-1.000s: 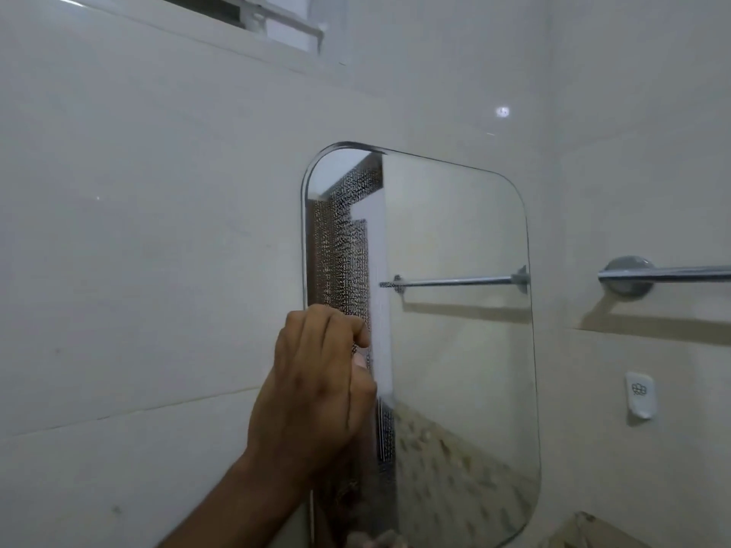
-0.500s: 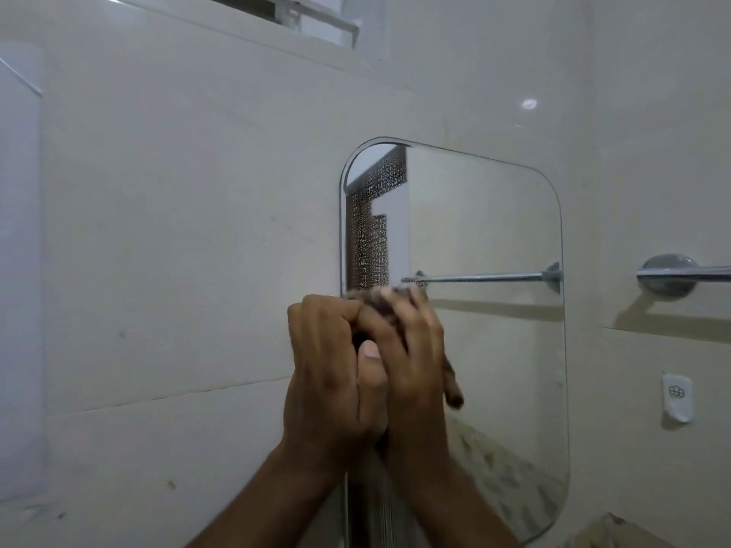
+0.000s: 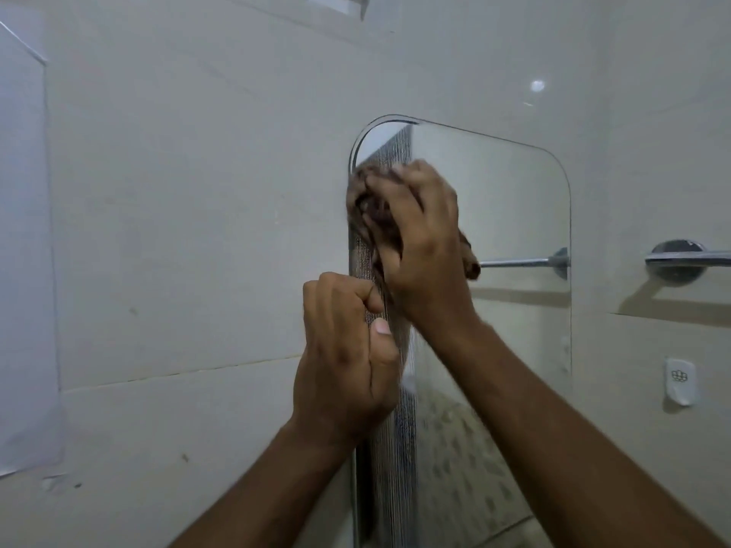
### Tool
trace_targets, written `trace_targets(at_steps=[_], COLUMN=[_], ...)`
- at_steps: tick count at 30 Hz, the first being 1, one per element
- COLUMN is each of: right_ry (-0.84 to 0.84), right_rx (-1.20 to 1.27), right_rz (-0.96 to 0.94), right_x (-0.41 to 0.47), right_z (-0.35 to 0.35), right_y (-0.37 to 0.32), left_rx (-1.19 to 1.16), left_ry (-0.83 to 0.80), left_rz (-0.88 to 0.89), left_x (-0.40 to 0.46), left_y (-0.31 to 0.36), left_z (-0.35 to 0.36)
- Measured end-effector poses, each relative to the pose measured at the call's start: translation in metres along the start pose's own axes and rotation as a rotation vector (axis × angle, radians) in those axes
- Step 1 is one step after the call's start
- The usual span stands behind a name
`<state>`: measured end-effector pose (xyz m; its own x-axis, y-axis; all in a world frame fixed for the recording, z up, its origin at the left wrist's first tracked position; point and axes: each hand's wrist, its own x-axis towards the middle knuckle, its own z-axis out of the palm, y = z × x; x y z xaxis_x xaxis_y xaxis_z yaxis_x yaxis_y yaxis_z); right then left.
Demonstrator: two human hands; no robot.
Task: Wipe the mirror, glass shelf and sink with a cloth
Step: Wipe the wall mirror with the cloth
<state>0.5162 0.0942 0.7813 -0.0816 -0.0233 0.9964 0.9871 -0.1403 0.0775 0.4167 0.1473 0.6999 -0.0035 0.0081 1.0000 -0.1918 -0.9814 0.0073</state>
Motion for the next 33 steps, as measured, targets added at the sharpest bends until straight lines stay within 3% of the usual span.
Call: trace_targets(at_steps=[5,8,14,19,22,28,33], right_ry=[-0.138,-0.073,0.107,0.143,0.138,-0.021,-0.232], right_rx=[0.039,-0.011,0.027,-0.003,-0.026,0.026,0.015], right_rz=[0.009,-0.010,0.222,0.142,0.115,0.182,0.019], right_x=[-0.136,-0.168,-0.059,0.046,0.051,-0.094,-0.249], right_z=[-0.019,-0.020,-0.009,-0.007,-0.008,-0.022,-0.028], right_y=[-0.013,0.001,0.028,0.045,0.052,0.031,-0.015], left_rx=[0.001,0.004,0.036,0.055,0.056,0.013,-0.015], left_ry=[-0.019,-0.053,-0.086,-0.094,-0.095,-0.075,-0.049], left_rz=[-0.018,-0.011,0.011,0.026,0.027,0.027,0.047], left_x=[-0.002,-0.002,0.000,0.004,0.003,-0.001,0.001], left_y=[0.000,0.000,0.001,0.001,0.000,-0.002,-0.006], left_z=[0.000,0.000,0.003,0.003,0.004,0.007,0.008])
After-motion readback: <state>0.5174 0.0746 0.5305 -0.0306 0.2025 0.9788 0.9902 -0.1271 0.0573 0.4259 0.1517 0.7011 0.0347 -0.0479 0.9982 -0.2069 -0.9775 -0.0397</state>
